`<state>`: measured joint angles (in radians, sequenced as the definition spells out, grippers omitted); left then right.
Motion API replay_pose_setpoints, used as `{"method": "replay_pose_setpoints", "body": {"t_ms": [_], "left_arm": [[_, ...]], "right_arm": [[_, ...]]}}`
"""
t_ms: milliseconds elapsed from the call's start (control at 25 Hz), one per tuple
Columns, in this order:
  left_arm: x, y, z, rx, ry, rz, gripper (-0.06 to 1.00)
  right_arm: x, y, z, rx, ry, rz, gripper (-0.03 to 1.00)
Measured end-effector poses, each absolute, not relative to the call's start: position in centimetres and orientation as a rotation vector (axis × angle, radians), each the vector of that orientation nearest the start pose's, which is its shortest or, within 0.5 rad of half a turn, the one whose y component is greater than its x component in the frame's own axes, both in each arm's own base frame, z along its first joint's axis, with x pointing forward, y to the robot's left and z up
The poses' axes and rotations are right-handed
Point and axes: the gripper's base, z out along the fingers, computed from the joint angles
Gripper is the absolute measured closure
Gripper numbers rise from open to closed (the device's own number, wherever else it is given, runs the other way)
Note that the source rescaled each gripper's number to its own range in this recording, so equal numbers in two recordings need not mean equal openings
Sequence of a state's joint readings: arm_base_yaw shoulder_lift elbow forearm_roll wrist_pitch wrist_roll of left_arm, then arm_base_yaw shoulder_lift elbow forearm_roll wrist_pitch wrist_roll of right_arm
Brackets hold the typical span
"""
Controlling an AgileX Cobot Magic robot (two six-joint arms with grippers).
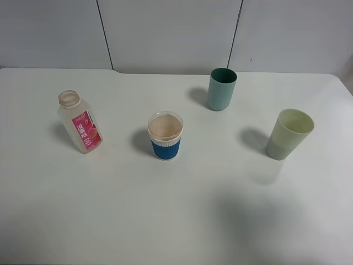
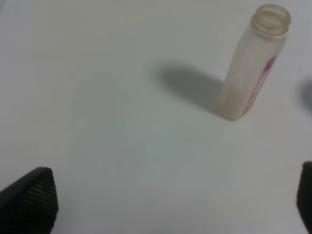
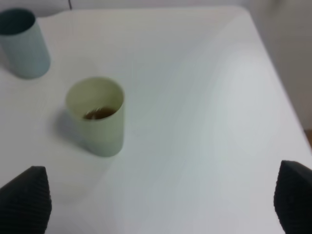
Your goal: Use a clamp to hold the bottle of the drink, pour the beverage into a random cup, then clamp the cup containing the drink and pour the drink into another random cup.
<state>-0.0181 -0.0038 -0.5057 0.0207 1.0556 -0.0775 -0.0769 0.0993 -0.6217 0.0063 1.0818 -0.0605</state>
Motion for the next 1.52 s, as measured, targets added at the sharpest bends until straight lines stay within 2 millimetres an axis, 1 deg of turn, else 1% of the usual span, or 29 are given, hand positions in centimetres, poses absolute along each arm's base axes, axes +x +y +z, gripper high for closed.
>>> {"method": "replay_pose_setpoints", "body": {"t_ms": [160,240,280,760,1080,1520], "left_arm": [[-0.6,0.2,27.9,-0.061,2.029,-0.036,-0.06],[-0.6,0.2,27.9,-0.061,2.029,-0.036,-0.06],[-0.6,0.2,27.9,-0.061,2.029,-0.036,-0.06],[-0.6,0.2,27.9,-0.061,2.029,-0.036,-0.06],[-0.6,0.2,27.9,-0.061,2.029,-0.036,-0.06],[-0.6,0.2,27.9,-0.061,2.029,-0.036,-0.06]], "right_arm": [[-1.1,0.3,29.0,0.016,2.023,-0.055,0.2],[-0.9,0.3,28.1,0.019,2.046,-0.047,0.2],[-0.8,0.4,27.9,0.019,2.049,-0.038,0.2],[-0.6,0.2,27.8,0.057,2.039,-0.032,0.2],[-0.6,0.2,27.8,0.057,2.039,-0.032,0.2],[-0.6,0.0,27.8,0.023,2.041,-0.082,0.2]]}}
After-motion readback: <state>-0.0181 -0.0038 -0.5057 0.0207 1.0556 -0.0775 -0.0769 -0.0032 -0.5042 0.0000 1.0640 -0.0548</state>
